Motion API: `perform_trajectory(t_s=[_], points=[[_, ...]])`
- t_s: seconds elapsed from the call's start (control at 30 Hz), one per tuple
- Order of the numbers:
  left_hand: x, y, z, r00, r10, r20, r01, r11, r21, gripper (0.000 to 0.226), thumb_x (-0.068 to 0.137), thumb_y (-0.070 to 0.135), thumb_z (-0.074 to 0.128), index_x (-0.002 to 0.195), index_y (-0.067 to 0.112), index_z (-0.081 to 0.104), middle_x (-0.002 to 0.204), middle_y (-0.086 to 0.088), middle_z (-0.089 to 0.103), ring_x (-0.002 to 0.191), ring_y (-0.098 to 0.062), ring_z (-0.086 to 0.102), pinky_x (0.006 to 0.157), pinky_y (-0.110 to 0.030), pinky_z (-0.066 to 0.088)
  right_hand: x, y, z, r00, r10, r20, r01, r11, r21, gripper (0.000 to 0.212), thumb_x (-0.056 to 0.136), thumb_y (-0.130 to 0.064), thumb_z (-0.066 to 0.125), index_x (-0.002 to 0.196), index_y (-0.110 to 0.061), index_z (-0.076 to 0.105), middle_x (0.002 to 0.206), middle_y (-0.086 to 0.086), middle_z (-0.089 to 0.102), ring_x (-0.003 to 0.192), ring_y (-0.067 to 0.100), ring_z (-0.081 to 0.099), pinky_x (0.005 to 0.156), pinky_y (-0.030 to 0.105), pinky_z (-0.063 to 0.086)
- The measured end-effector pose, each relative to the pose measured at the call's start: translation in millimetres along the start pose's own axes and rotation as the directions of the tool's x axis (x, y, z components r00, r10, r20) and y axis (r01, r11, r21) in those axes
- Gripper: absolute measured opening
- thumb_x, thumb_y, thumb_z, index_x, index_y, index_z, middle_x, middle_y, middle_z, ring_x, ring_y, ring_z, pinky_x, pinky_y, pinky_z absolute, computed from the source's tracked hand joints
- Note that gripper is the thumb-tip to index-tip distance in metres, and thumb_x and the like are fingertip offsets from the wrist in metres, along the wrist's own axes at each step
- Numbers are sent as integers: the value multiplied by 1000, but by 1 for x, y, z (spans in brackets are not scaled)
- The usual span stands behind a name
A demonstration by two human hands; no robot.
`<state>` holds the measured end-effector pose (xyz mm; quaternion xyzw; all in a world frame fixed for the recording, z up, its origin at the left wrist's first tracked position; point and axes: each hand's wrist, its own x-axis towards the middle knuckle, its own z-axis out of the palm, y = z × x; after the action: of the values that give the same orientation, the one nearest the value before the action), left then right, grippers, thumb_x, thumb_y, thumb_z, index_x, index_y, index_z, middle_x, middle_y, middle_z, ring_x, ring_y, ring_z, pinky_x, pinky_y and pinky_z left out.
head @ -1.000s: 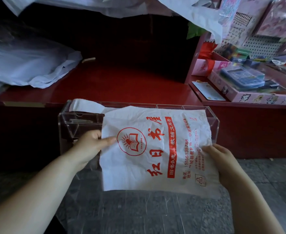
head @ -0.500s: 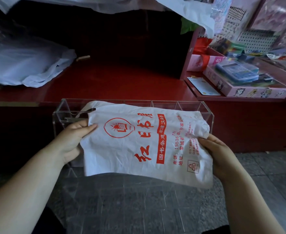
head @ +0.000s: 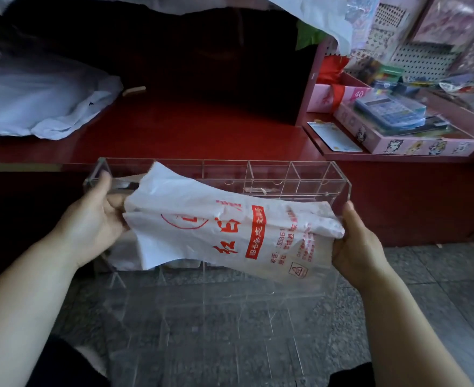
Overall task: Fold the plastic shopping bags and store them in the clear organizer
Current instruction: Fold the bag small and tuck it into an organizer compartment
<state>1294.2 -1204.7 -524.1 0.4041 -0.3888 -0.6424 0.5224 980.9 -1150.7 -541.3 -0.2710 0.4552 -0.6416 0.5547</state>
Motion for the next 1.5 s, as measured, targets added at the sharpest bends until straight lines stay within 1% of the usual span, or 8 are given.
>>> perform_trajectory(t_s=[0.1,0.37,0.57,0.73,0.87,1.17,1.33,1.5], points=[[-1,-9,-6,998,-7,-68,17,989,146,25,95,16,41,84,15,63,63,7,71,64,-7,67,51,-15,53,-1,4,-1,998,-25,-59,11,976,-217,40,94,-26,44,70,-7,70,56,0,67,55,10,64,52,23,53],[1,-7,-10,995,98,-29,-85,949,303,49,75,-11,54,44,23,69,47,7,63,46,0,59,47,-9,47,-5,3,0,990,-10,141,42,974,-223,17,59,-2,66,45,-10,65,48,4,62,44,12,60,40,19,48],[-4,2,-28,993,110,-40,-84,912,401,62,80,-20,42,47,24,70,50,5,65,47,-2,61,52,-10,49,-5,0,-2,988,-35,148,82,942,-324,56,82,15,42,45,-18,69,53,-5,67,51,4,63,44,11,45],[-4,17,-37,919,323,-228,-240,914,327,57,87,-13,29,54,19,63,53,10,66,54,-1,64,58,-10,51,-6,3,1,995,-20,99,59,911,-408,54,85,-50,41,54,-22,73,56,7,59,65,19,54,69,20,44],[-21,19,-7,848,523,-91,-416,761,498,9,80,25,52,78,19,58,65,20,68,67,6,63,69,-6,48,-7,9,5,992,1,127,55,901,-431,20,73,-17,65,55,-21,73,61,-2,68,58,13,63,55,21,50],[-27,-46,69,931,70,358,-364,254,896,58,81,40,62,135,31,40,134,19,42,125,-3,39,100,-17,28,-16,7,25,968,-39,248,137,911,-390,39,71,0,64,73,-37,74,64,-4,69,57,6,64,56,18,54],[-27,-47,74,948,92,305,-310,481,820,29,82,20,66,56,13,55,49,10,53,52,-3,49,52,-17,34,-18,4,23,951,-64,303,178,913,-367,48,52,-17,81,95,-29,65,75,-6,72,68,8,67,62,22,55],[-34,-32,74,993,68,93,-105,863,494,26,75,10,66,50,14,59,44,6,54,43,-2,47,46,-16,38,-18,3,13,938,8,346,131,917,-377,50,39,-59,79,73,-22,75,73,-2,72,69,9,67,63,25,53]])
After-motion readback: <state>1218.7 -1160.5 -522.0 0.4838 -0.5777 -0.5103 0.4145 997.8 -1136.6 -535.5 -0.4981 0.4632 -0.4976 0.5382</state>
